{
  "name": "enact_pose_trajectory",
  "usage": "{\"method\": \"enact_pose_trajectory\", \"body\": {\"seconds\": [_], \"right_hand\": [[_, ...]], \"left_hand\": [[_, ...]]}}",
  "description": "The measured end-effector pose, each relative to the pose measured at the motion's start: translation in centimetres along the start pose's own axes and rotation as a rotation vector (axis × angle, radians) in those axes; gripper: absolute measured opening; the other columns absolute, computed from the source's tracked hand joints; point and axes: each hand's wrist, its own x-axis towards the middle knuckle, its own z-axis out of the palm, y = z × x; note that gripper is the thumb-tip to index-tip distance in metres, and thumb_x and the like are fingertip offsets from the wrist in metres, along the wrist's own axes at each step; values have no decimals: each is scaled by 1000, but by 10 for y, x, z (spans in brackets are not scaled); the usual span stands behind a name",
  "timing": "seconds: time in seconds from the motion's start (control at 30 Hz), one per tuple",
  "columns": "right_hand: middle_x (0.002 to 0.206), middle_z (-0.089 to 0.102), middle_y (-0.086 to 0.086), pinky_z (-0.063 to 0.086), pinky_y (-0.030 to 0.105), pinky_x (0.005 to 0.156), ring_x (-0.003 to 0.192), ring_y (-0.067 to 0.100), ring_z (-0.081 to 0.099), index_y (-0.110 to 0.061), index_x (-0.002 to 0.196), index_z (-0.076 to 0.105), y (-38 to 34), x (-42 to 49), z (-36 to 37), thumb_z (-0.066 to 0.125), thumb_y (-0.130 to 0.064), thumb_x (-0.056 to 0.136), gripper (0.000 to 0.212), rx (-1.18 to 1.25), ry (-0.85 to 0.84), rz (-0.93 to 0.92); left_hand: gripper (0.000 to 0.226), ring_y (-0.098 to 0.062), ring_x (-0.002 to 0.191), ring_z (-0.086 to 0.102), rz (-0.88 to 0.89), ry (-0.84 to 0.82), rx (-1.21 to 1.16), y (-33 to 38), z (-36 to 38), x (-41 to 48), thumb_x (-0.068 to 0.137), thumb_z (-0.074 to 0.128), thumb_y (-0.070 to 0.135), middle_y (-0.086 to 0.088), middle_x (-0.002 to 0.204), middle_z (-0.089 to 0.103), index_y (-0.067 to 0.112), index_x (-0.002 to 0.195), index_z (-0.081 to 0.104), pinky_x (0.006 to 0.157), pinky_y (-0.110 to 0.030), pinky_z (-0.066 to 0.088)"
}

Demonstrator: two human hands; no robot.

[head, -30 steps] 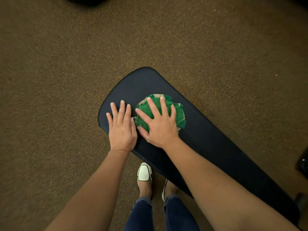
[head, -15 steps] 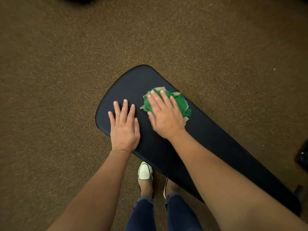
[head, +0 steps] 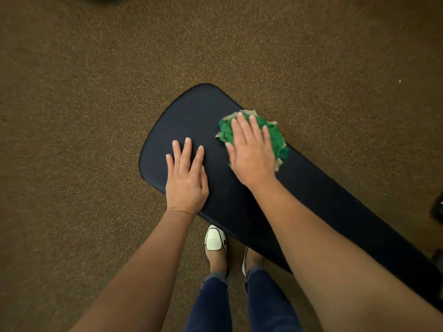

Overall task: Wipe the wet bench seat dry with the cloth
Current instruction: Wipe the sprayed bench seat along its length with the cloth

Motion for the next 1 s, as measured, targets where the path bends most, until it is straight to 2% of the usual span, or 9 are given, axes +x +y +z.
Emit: {"method": "enact_pose_trajectory", "body": {"seconds": [0.07, 0.13, 0.3, 0.37, 0.5, 0.73, 0.8, 0.9, 1.0], "right_hand": [[157, 26, 8, 19, 52, 116, 145, 31, 20, -9, 149, 29, 8, -28, 3, 33, -39, 98, 59, 39, 71, 259], [156, 27, 12, 20, 55, 115, 144, 35, 22, -6, 148, 30, 0, -66, 9, 36, -36, 97, 59, 24, 75, 365], [152, 37, 8, 30, 55, 110, 141, 32, 30, -10, 143, 40, -6, -71, 12, 33, -37, 95, 55, -26, 0, -125], [153, 35, 8, 26, 53, 113, 142, 31, 28, -10, 145, 38, 20, -53, 5, 35, -36, 97, 54, -31, 24, -7], [155, 30, 10, 19, 53, 116, 144, 33, 22, -6, 146, 35, 42, -98, 7, 36, -32, 99, 54, 51, 118, 472], [154, 34, 7, 28, 53, 113, 143, 31, 27, -10, 144, 39, 8, -90, 11, 28, -37, 95, 57, -9, -17, -17], [154, 33, 7, 26, 51, 114, 143, 30, 26, -10, 145, 38, 28, -87, 9, 28, -37, 97, 56, 0, 10, 80], [156, 29, 10, 22, 54, 115, 144, 32, 22, -7, 146, 35, 43, -121, 13, 32, -35, 99, 55, 61, 102, 482], [155, 31, 10, 20, 54, 115, 143, 34, 23, -7, 145, 37, 16, -151, 20, 28, -36, 97, 57, 28, 42, 377]], "left_hand": [[47, -38, 144, 10, 11, -2, -2, 0, 0, 0, 96, 31, 22, -16, 153, 28, 10, 140, 44, 115, -51, 9], [48, -38, 144, 9, 25, -12, 3, 2, 1, 0, 95, 30, 21, -16, 153, 28, 10, 140, 44, 115, -51, 9], [50, -40, 144, 10, 53, -13, 30, 2, 3, 0, 92, 32, 17, -17, 152, 29, 10, 140, 43, 114, -53, 9], [50, -41, 143, 10, 61, -22, 30, 2, 4, 0, 92, 33, 16, -18, 152, 29, 10, 140, 42, 114, -53, 9], [50, -41, 143, 11, 64, -48, 32, 5, 2, 1, 93, 31, 17, -18, 152, 28, 10, 141, 41, 114, -54, 10], [51, -43, 142, 14, 88, -60, 29, 5, 2, 2, 91, 29, 15, -20, 151, 30, 7, 140, 43, 112, -59, 15], [52, -42, 143, 12, 116, -82, 19, 8, 1, 0, 91, 27, 14, -20, 151, 29, 7, 140, 42, 113, -59, 14], [52, -41, 143, 11, 161, -111, 15, 14, -1, 0, 92, 25, 16, -19, 152, 29, 7, 140, 42, 113, -58, 13], [51, -42, 143, 12, 178, -120, -1, 18, 1, -2, 92, 27, 16, -19, 151, 31, 7, 139, 45, 113, -59, 15]]}}
